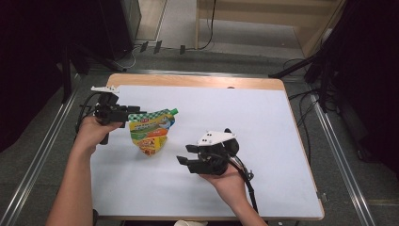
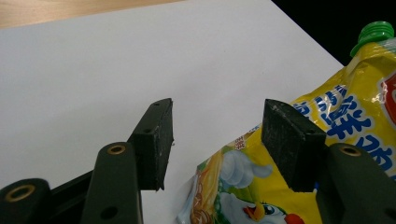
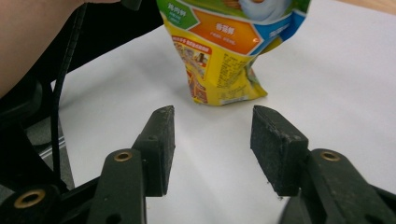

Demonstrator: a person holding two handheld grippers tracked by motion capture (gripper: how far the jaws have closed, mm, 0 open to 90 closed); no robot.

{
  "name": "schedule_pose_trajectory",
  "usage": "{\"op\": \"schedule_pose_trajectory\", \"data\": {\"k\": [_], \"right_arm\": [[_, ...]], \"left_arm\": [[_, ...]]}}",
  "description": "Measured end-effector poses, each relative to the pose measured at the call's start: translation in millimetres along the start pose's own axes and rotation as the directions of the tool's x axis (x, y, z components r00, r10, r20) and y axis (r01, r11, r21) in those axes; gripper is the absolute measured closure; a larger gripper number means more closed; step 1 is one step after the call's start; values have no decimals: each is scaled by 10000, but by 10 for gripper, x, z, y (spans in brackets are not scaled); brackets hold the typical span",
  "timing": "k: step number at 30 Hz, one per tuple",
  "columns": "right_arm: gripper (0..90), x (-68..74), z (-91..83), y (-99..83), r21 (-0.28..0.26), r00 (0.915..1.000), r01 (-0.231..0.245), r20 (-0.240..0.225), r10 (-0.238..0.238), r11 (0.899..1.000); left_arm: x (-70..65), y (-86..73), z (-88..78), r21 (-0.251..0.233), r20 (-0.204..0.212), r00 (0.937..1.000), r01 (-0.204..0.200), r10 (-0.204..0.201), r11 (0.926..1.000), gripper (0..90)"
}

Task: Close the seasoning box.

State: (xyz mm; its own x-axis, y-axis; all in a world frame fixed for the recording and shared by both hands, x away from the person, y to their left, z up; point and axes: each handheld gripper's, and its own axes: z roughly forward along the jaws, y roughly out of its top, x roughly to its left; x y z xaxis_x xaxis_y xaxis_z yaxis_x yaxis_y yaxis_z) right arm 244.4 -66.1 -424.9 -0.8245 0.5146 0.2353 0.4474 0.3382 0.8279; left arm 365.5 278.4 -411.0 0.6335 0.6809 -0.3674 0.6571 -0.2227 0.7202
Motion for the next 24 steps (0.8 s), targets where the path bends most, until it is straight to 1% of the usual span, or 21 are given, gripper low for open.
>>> {"op": "schedule_pose_trajectory", "data": {"k": [3,5,8,11,15,18,21,22,24], "right_arm": [[533,-28,-65,20,-65,10000,-76,42,76,10000],[547,-52,-107,29,-106,9999,-136,72,137,9999],[603,-90,-170,40,-74,9998,-191,92,192,9998],[645,-121,-236,53,-168,9996,-281,77,282,9995],[693,-162,-332,73,-321,9990,-391,182,397,9987],[766,-205,-407,85,-446,9983,-519,227,529,9977],[851,-252,-482,94,-532,9977,-624,250,638,9966],[867,-269,-505,96,-555,9977,-611,260,626,9966],[900,-299,-550,100,-593,9974,-676,226,690,9959]], "left_arm": [[-6,-3,8,31,-2,10000,15,-15,10000,443],[-5,-4,10,-11,74,9999,89,-89,10000,434],[-1,-8,5,-114,286,9995,166,-162,9998,430],[-2,-13,2,-69,394,9991,134,-132,9999,428],[-5,-18,9,46,295,9994,176,-177,9998,428],[-9,-18,11,40,289,9995,154,-155,9999,428],[-14,-18,7,34,396,9991,123,-125,9999,428],[-16,-18,7,24,393,9992,54,-55,10000,428],[-21,-17,7,16,381,9993,50,-51,10000,427]]}}
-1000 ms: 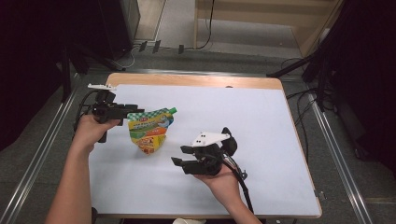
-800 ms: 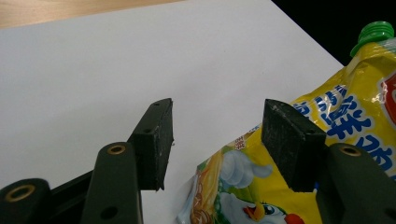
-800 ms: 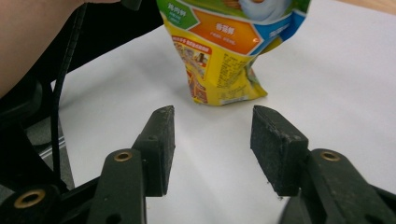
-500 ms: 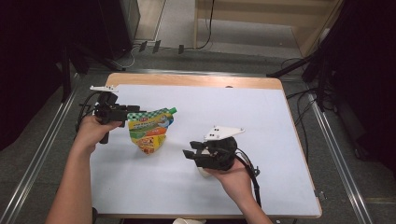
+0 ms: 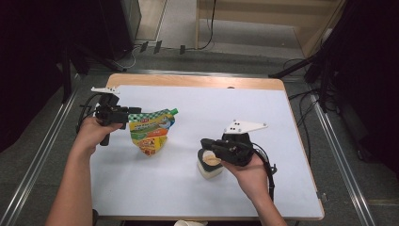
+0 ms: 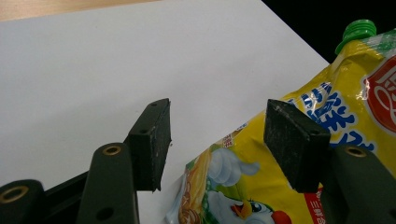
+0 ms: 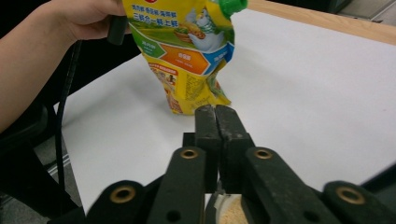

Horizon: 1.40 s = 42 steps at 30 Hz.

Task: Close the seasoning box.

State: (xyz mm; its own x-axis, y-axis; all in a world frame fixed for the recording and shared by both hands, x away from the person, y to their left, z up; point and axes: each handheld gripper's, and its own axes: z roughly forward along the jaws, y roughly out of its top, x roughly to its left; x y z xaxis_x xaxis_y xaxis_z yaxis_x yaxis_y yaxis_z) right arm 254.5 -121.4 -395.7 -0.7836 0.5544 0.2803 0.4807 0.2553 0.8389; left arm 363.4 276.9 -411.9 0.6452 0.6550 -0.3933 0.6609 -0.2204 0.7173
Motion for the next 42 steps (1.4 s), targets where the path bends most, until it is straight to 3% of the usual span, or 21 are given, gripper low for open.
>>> {"op": "schedule_pose_trajectory", "data": {"k": [9,31,36,42], "right_arm": [[900,-132,-132,30,78,9998,-1,208,-1,10000],[900,-480,-581,73,-623,9922,-514,1102,580,9967],[900,-591,-599,20,-624,9868,-678,1431,762,9957],[900,-675,-484,-75,-288,9835,-953,1518,986,9950]], "left_arm": [[3,0,7,41,20,10000,75,-75,10000,423],[17,-11,39,285,-80,9997,220,-218,9994,411],[23,-15,48,322,-109,9996,266,-263,9991,410],[18,-14,53,356,-94,9997,217,-213,9991,407]]}}
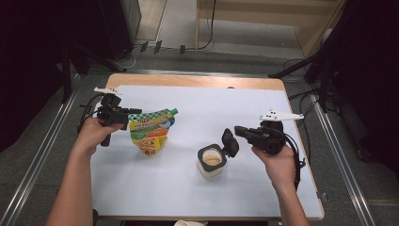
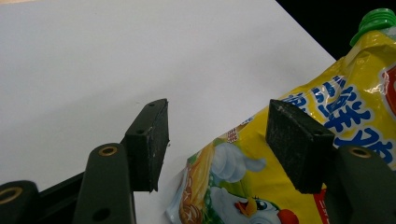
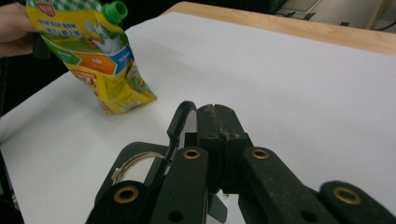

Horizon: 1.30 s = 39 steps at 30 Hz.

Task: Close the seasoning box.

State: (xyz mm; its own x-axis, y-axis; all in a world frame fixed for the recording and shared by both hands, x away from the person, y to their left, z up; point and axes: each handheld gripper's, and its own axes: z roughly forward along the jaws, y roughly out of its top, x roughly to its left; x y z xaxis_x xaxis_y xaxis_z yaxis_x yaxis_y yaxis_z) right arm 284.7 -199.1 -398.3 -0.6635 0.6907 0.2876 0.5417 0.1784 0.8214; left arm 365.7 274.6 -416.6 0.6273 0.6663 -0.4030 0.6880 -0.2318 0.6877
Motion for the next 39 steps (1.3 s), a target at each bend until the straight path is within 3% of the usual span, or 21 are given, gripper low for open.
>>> {"op": "schedule_pose_trajectory", "data": {"k": [7,24,39], "right_arm": [[900,41,131,-45,355,9999,126,-99,-123,9993],[900,235,334,-96,523,9961,406,-799,-363,9978],[900,402,588,-215,1134,9832,1306,-1424,-1140,9849]], "left_arm": [[2,-3,-6,-12,22,10000,7,-7,10000,403],[13,-3,-22,-154,-17,10000,8,-8,9999,392],[1,-10,-9,-248,-42,9999,-92,91,9996,388]]}}
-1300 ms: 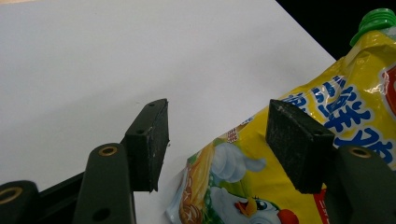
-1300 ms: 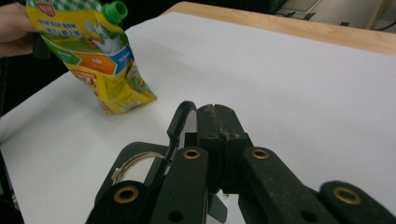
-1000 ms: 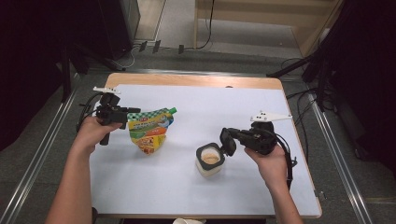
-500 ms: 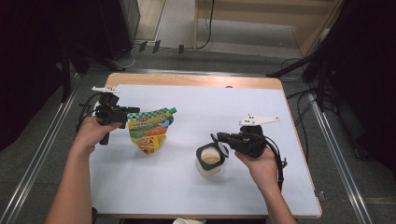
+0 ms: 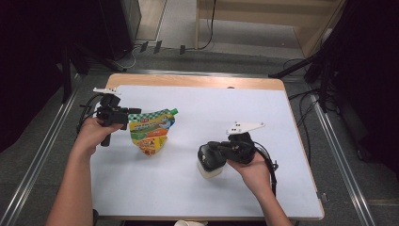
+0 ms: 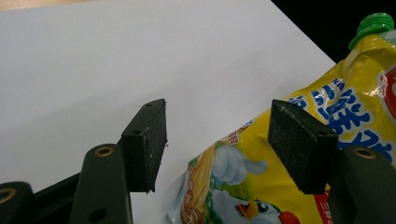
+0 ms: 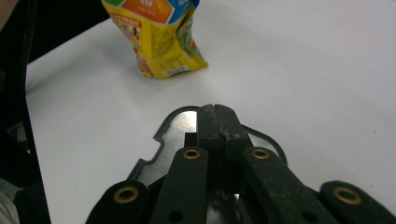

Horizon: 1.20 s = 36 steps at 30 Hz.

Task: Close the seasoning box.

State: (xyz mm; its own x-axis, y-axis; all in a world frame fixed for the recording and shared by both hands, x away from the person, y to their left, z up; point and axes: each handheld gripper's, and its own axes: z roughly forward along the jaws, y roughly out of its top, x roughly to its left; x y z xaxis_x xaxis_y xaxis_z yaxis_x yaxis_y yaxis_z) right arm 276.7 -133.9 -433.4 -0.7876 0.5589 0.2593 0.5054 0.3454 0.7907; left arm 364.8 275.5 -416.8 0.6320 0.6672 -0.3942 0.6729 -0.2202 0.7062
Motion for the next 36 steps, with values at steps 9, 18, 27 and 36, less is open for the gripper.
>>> {"op": "schedule_pose_trajectory", "data": {"k": [9,18,27,36], "right_arm": [[900,44,113,-44,203,9991,256,-333,-250,9995],[744,55,55,5,135,9994,225,-272,-222,9997],[614,-55,-82,31,-185,10000,54,-25,-54,9998],[486,-209,-188,10,-259,9994,-121,322,130,9996]], "left_arm": [[3,-12,4,-127,-75,10000,-19,18,9999,380],[8,-19,13,-31,-52,9999,105,-105,9999,369],[-9,-21,26,16,-95,9999,-67,67,10000,369],[-11,-21,19,-10,-125,9998,-133,133,9999,370]]}}
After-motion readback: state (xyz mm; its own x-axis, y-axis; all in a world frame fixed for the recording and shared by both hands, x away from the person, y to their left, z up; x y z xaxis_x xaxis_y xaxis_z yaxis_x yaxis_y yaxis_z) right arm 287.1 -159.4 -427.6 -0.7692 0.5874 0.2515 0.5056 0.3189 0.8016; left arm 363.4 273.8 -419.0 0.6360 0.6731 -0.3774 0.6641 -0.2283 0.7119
